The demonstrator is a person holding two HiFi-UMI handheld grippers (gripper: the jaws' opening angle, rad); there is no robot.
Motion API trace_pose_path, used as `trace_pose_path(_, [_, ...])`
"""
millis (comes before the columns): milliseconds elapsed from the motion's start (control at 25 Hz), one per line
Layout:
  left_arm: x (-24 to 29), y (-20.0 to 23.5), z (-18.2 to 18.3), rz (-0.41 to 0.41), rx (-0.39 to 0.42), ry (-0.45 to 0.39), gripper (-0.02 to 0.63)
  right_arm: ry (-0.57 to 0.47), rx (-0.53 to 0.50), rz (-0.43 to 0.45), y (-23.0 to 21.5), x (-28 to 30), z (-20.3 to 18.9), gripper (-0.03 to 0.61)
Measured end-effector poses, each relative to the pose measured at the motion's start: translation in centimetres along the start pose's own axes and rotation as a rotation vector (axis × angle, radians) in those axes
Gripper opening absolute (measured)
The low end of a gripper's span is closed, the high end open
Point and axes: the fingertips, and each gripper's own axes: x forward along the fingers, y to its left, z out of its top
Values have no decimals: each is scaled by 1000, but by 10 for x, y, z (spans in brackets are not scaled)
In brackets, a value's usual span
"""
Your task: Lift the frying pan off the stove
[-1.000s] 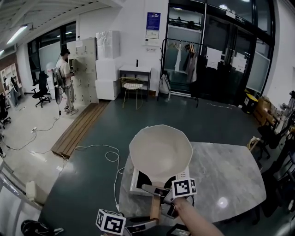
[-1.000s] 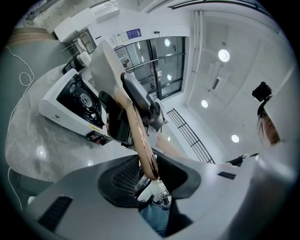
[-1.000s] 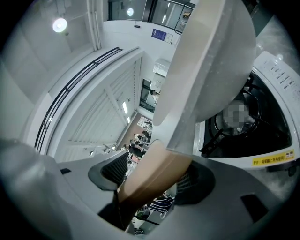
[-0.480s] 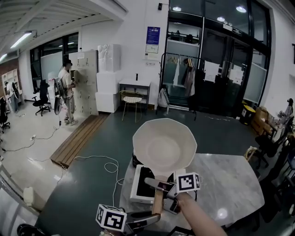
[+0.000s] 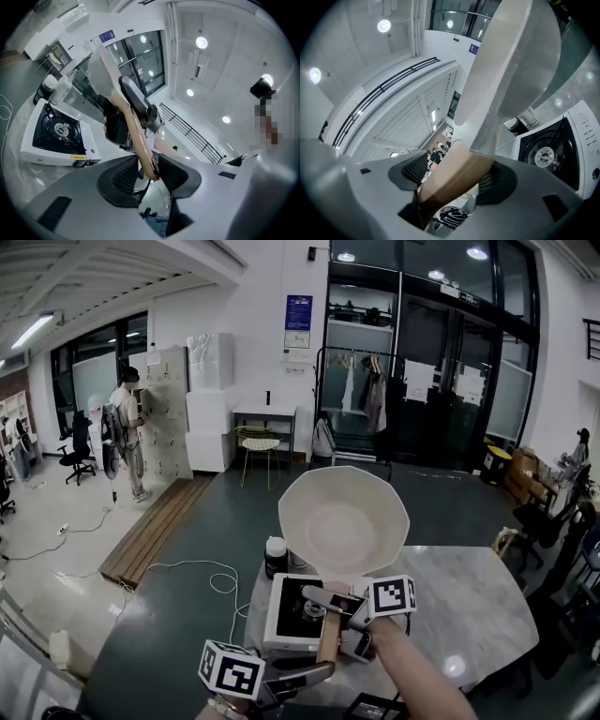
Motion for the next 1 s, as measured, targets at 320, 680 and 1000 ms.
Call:
trace_pose_path(320, [19,-4,-10,-57,-6,59,143,-47,7,-66,-6,-28,1,314])
trace_pose_path(680, [51,-22,-18,-147,21,144,146,-119,6,-153,-14,-81,10,314])
trace_pose_path(1000, [72,-32,-23,-203,54,225,147,-231,16,-196,-16,-124,18,314])
